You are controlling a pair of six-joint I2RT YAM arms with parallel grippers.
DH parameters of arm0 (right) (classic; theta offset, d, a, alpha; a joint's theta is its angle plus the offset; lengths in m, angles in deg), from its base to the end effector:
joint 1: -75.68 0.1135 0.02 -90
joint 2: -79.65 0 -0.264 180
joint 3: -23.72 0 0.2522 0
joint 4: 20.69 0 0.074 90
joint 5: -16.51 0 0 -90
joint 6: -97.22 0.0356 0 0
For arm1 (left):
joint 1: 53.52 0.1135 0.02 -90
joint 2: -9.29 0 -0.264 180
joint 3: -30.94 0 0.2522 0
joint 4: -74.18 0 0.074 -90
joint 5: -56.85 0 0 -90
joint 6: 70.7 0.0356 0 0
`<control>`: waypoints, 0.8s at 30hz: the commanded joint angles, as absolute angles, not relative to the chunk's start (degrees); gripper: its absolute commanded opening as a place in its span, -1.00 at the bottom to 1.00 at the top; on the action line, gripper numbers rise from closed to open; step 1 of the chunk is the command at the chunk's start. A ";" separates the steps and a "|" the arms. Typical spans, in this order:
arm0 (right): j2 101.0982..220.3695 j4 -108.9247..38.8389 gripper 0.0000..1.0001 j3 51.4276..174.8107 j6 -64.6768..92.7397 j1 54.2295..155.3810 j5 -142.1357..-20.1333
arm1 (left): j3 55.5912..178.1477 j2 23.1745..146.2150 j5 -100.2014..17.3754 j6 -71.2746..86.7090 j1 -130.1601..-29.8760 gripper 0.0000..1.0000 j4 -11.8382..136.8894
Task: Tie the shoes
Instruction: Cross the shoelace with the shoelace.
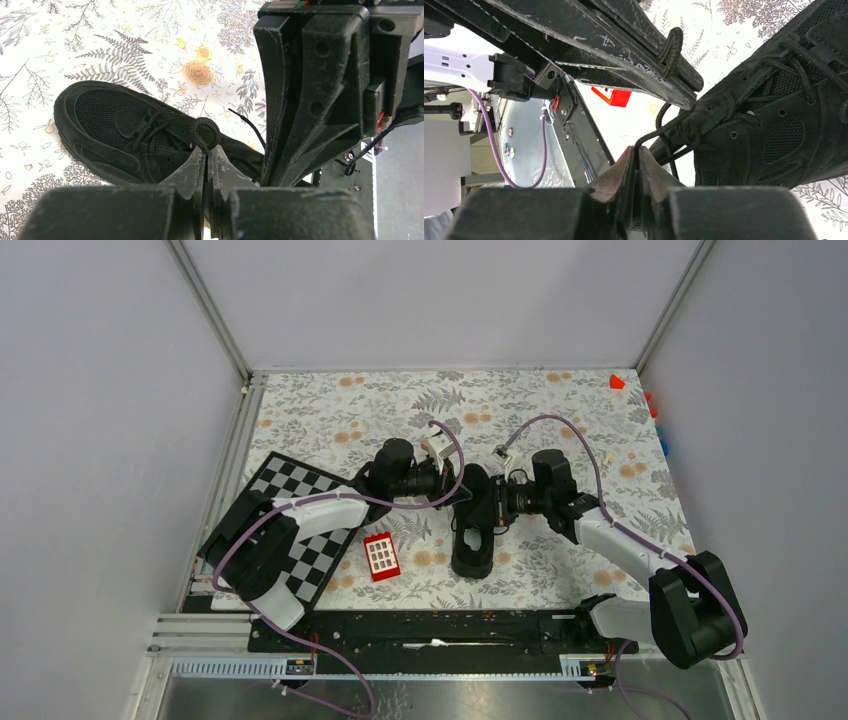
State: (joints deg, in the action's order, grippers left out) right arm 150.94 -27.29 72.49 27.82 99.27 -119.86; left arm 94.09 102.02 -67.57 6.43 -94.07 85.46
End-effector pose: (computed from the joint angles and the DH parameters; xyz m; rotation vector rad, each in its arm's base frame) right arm 0.2228 0.1254 0.2190 -0.5831 2.0852 1.2974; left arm 0.2529 -0.2429 0.2202 0.8975 1.8037 -1.1825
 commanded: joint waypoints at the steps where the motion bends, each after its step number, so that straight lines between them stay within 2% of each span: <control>1: 149.97 -28.92 -0.64 75.47 25.25 101.02 -118.47 | 96.12 101.24 -68.13 7.17 -94.12 -1.00 87.14; 3: 149.88 -28.80 -0.51 75.78 24.77 101.88 -116.41 | 96.16 101.24 -68.15 7.25 -94.11 -1.00 87.06; 10: 149.53 -28.84 -0.37 76.01 22.94 103.77 -109.27 | 96.20 101.20 -68.05 7.44 -94.12 -1.00 86.79; 24: 149.44 -29.30 -0.26 77.17 20.70 105.36 -104.80 | 96.03 101.12 -68.16 7.52 -94.12 -1.00 86.94</control>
